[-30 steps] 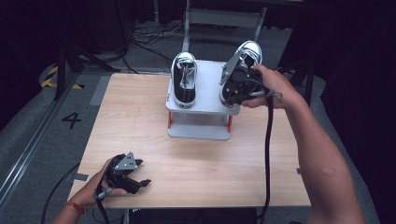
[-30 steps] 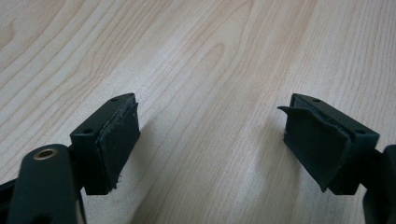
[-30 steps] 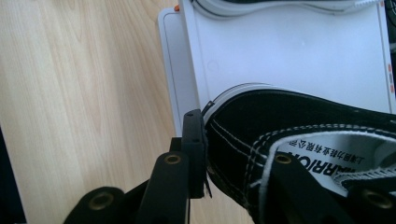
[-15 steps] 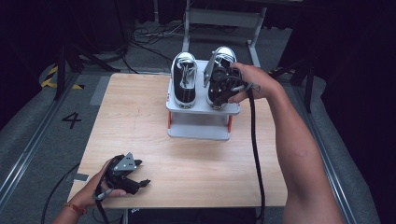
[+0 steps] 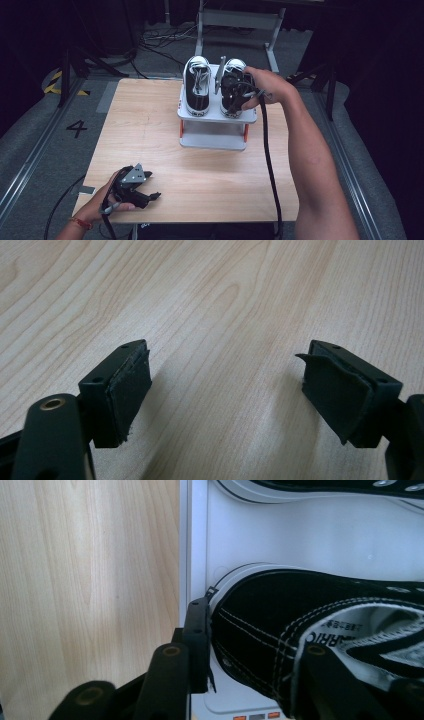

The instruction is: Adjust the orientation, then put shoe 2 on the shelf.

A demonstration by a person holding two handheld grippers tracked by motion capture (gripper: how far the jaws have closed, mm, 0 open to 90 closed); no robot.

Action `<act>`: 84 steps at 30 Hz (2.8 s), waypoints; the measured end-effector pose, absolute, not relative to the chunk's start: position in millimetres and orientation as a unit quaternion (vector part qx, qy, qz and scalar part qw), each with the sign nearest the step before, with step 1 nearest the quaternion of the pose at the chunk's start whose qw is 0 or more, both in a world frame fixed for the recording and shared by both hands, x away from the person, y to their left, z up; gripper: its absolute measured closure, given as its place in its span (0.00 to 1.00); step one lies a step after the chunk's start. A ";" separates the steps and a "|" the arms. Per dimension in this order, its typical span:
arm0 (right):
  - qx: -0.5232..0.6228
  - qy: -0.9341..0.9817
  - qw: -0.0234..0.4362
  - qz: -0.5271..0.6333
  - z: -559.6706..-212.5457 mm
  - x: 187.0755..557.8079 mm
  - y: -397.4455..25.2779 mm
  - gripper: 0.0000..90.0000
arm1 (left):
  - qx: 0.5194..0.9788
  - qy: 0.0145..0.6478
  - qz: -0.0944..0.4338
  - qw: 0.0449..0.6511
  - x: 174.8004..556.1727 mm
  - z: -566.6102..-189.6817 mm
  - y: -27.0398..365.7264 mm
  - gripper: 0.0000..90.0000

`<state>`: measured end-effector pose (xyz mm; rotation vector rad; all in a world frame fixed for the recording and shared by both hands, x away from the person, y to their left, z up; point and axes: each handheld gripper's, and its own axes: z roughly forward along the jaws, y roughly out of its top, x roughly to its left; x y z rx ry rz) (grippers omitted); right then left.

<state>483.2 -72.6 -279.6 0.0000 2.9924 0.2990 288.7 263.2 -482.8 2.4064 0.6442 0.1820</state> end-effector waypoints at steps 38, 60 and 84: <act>0.109 0.948 0.171 0.245 -261.6 450.8 -134.7 0.32 | 0.915 0.242 0.065 0.317 289.2 -483.1 263.4 0.22; 0.163 0.928 0.206 0.266 -301.5 394.5 -209.6 0.29 | 0.915 0.241 0.064 0.318 289.4 -483.1 263.4 0.22; 0.247 0.912 0.185 0.269 -419.8 354.1 -257.6 0.27 | 0.915 0.239 0.062 0.318 290.1 -483.3 262.7 0.22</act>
